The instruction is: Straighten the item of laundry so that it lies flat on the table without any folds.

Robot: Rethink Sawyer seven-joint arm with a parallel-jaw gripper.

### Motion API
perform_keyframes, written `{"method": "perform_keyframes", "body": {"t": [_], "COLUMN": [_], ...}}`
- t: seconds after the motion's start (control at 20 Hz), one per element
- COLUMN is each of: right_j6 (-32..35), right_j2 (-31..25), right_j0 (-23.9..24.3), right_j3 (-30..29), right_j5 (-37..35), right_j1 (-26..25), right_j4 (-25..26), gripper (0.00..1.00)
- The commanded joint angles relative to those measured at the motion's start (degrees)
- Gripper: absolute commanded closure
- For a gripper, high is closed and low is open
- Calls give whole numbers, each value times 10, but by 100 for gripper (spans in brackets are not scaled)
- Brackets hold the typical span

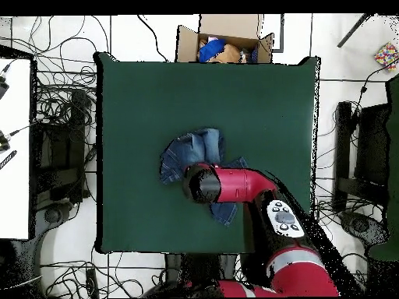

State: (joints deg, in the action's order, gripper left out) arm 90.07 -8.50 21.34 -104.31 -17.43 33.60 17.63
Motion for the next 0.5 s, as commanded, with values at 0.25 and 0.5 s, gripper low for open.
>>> {"method": "perform_keyframes", "body": {"t": [0.25,0.5], "right_j6": [96,102], "right_j2": [-30,-30], "right_j0": [-51,-66], "right_j3": [-73,-84], "right_j5": [17,-4], "right_j1": [4,32], "right_j4": [-10,-28], "gripper": [0,0]}}
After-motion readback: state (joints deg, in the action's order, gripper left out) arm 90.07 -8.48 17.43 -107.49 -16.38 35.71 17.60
